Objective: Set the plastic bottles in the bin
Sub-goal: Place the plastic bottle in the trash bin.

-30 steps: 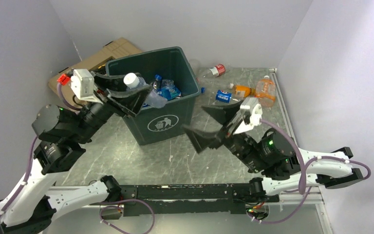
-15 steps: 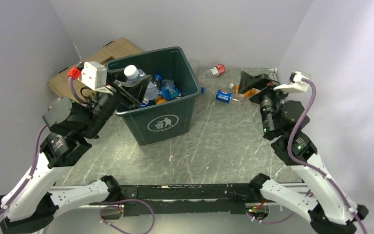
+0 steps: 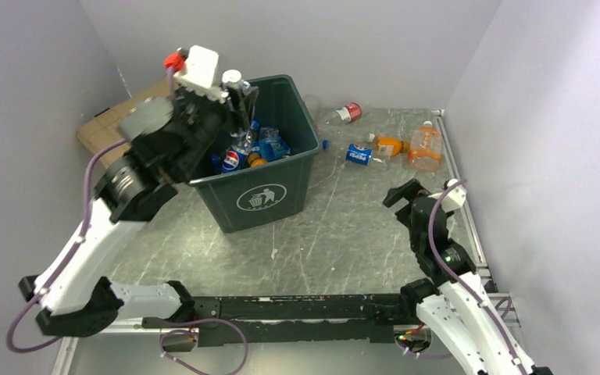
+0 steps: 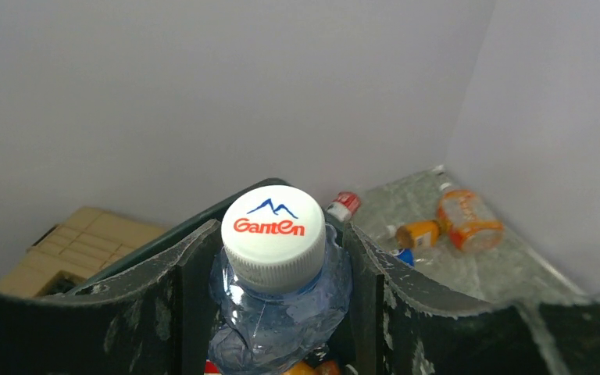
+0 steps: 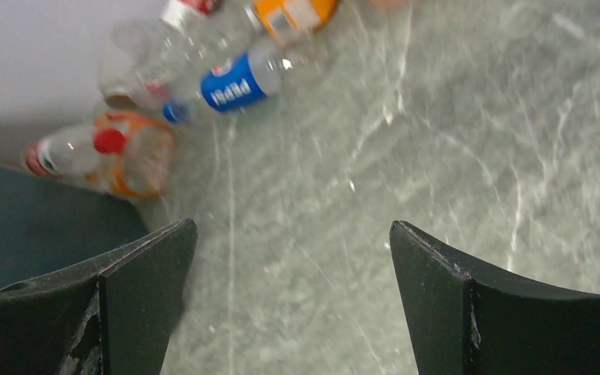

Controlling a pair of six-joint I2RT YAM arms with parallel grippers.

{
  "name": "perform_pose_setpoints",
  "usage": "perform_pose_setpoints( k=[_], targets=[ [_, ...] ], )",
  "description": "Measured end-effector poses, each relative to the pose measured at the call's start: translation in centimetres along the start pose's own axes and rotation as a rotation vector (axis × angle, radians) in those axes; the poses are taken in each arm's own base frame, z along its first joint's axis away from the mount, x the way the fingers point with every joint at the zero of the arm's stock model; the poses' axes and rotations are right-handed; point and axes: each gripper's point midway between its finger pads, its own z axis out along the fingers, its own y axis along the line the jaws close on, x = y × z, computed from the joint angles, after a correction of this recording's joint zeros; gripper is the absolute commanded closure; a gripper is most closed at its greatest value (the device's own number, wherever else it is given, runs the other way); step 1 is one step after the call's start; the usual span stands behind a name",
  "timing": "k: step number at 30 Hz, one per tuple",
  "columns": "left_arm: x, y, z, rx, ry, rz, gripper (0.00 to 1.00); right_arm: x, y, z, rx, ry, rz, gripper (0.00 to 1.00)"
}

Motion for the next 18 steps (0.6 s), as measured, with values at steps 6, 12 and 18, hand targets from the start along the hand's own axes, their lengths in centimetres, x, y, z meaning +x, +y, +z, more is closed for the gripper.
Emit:
perform_pose_setpoints(
  k=[6, 12, 18],
  targets=[
    [6.9, 3.2, 6.1, -0.093, 0.209, -0.021, 1.0, 4.1, -1.4, -0.9, -0.062, 0.109, 0.0, 0.0],
    [14.5, 7.2, 7.7, -0.192, 0.409, -0.091, 1.0, 5.9, -1.4, -0.5, -0.063, 0.18, -0.021, 0.0],
    [14.6, 7.1, 8.0, -0.186, 0.409, -0.143, 0.44, 10.6, -2.9, 0.3, -0.04, 0.315, -0.039, 0.01]
  ],
)
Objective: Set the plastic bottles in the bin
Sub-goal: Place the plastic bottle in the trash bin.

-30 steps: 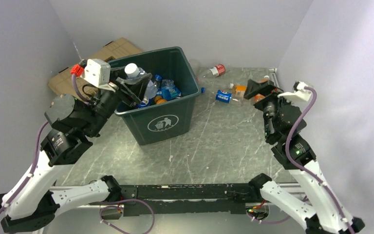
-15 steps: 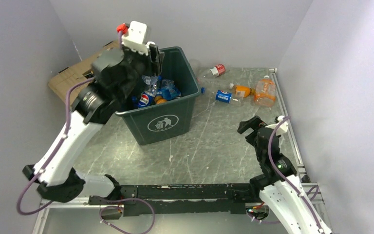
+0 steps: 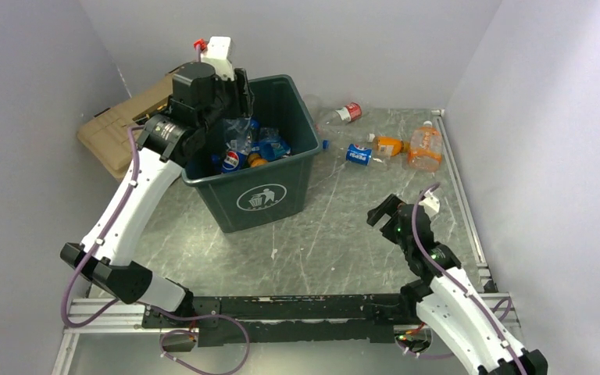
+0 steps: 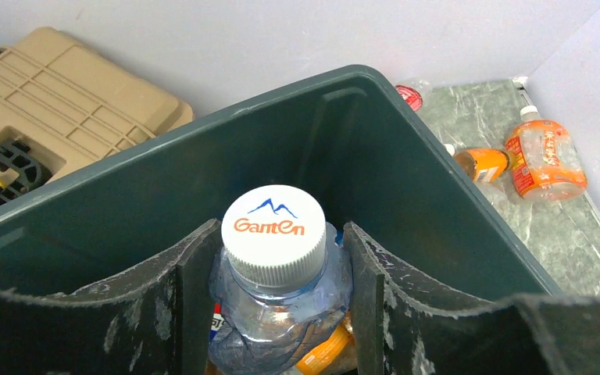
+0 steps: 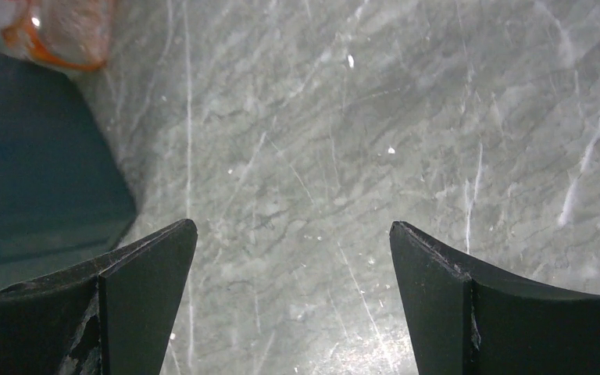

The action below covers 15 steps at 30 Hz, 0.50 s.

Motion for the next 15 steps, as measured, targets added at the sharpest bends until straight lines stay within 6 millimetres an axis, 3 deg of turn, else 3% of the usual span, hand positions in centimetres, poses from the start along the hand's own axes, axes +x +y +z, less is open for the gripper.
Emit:
perform_pose_setpoints(
  k=[4, 7, 11, 15],
  targets=[
    [0.7, -0.1, 0.2, 0.008, 0.016, 0.004, 0.03, 1.0, -0.4, 0.4, 0.008, 0.03, -0.006, 0.01],
    [1.1, -0.1, 0.2, 0.011, 0.026, 0.004, 0.0, 0.7, 0.1, 0.3, -0.021, 0.017, -0.001, 0.01],
    [0.1, -0.4, -1.0, 0.034, 0.0, -0.006, 0.01, 0.1, 0.6, 0.1, -0.048, -0.011, -0.005, 0.01],
    [-2.7, -0.8, -5.4, 0.09, -0.083, -0.04, 0.01, -0.8, 0.7, -0.2, -0.053, -0.047, -0.009, 0.01]
  ],
)
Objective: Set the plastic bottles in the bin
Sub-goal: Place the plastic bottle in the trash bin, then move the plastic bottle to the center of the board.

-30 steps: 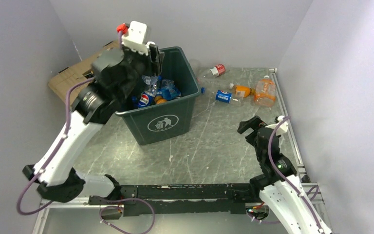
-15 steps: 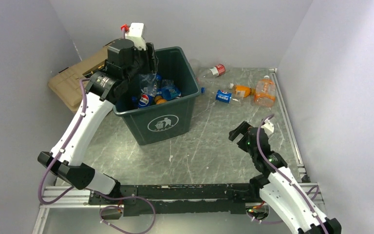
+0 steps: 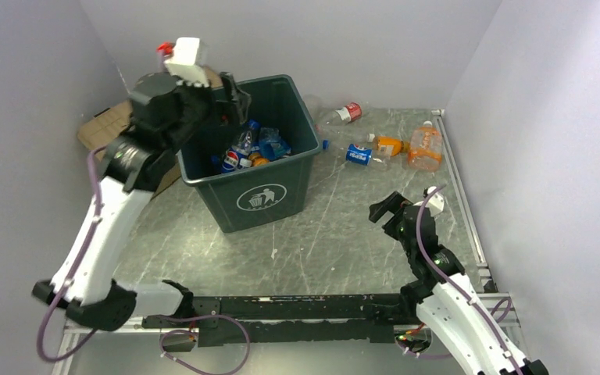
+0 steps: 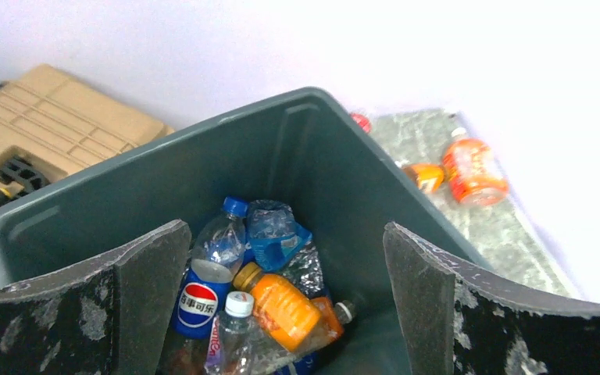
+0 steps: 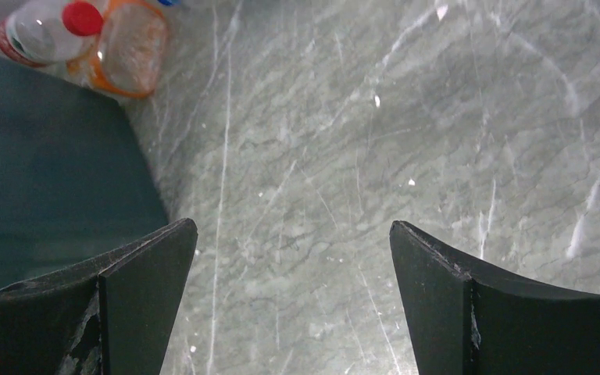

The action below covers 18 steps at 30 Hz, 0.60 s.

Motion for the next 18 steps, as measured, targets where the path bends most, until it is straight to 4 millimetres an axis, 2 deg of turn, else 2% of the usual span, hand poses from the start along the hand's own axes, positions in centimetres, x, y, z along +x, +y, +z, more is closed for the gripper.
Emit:
perform_pose_setpoints(
  k=[3, 5, 9, 10, 13, 16, 18],
  targets=[
    [-2.8, -0.1, -4.7, 0.024, -0.095, -0.02, 0.01, -1.6, 0.6, -0.3, -0.001, -0.043, 0.004, 0.02],
    [-4.1, 0.1, -9.0, 0.043, -0.17, -0.037, 0.0, -3.1, 1.4, -0.6, 0.0, -0.081, 0.014, 0.03],
    [-4.5, 0.5, -15.5, 0.083, -0.277, -0.062, 0.01, -6.0, 2.5, -0.6, 0.021, -0.154, 0.038, 0.03],
    [-4.6, 0.5, -16.4, 0.094, -0.295, -0.068, 0.01, -6.7, 2.8, -0.5, 0.031, -0.17, 0.043, 0.03],
    [-4.0, 0.2, -17.6, 0.126, -0.304, -0.086, 0.0, -9.2, 3.5, 0.7, 0.077, -0.209, 0.069, 0.04],
    [-2.0, -0.2, -16.5, 0.15, -0.247, -0.101, 0.01, -11.6, 3.7, 2.6, 0.123, -0.246, 0.107, 0.05],
    [0.1, -0.2, -15.6, 0.158, -0.191, -0.111, 0.01, -12.8, 2.7, 4.4, 0.177, -0.261, 0.137, 0.05]
  ],
)
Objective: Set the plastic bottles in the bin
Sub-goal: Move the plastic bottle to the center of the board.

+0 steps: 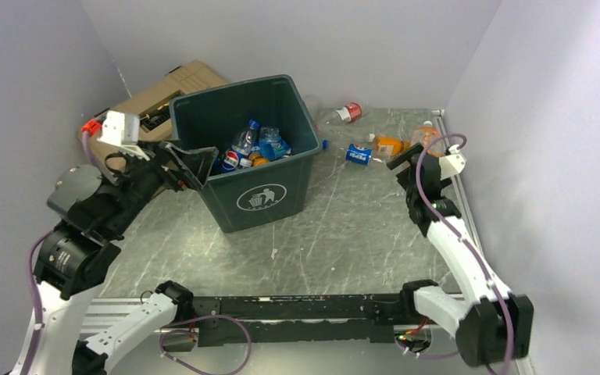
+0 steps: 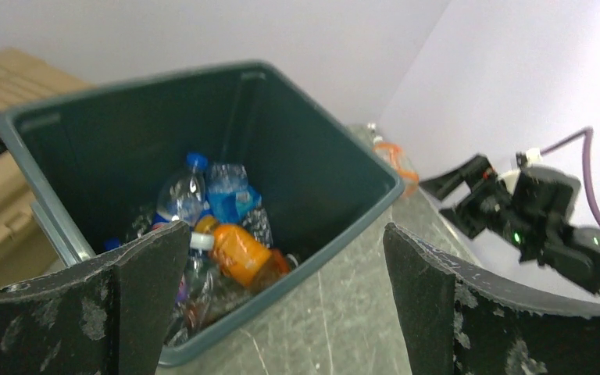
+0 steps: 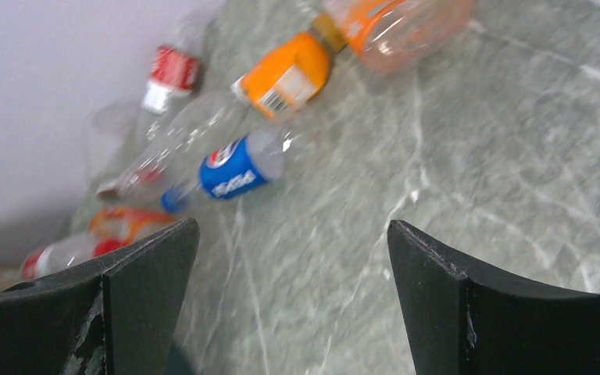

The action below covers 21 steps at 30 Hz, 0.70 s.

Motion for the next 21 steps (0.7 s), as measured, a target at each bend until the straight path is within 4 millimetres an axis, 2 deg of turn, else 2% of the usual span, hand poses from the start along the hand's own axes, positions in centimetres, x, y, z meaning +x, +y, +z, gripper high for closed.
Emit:
perform_pose_setpoints(
  k=[2, 5, 9, 12, 14, 17, 19, 21],
  targets=[
    [1.6, 0.3, 0.1, -0.003, 0.035, -0.018, 0.01, -0.4, -1.1, 2.1, 0.063, -0.007, 0.01, 0.04],
    [2.8, 0.6, -0.2, -0.008, 0.054, -0.041, 0.02, -0.9, -3.3, 5.4, 0.183, -0.011, -0.011, 0.02],
    [3.0, 0.4, -1.4, 0.008, 0.032, -0.069, 0.03, -2.9, -3.9, 8.5, 0.271, -0.048, -0.107, 0.02],
    [2.9, 0.3, -2.4, 0.024, -0.002, -0.09, 0.03, -5.1, -4.5, 10.5, 0.31, -0.07, -0.165, 0.04],
    [3.5, 0.4, -2.9, 0.025, -0.003, -0.099, 0.04, -7.0, -6.2, 11.8, 0.344, -0.08, -0.164, 0.06],
    [4.7, 0.8, -3.5, 0.022, 0.004, -0.113, 0.04, -9.3, -10.0, 13.6, 0.396, -0.074, -0.136, 0.08],
    [5.0, 0.9, -3.7, 0.02, 0.008, -0.117, 0.04, -9.7, -12.3, 14.7, 0.425, -0.058, -0.124, 0.09],
    [5.0, 0.9, -3.8, 0.021, 0.005, -0.12, 0.04, -8.9, -13.8, 15.8, 0.439, -0.023, -0.127, 0.09]
  ],
)
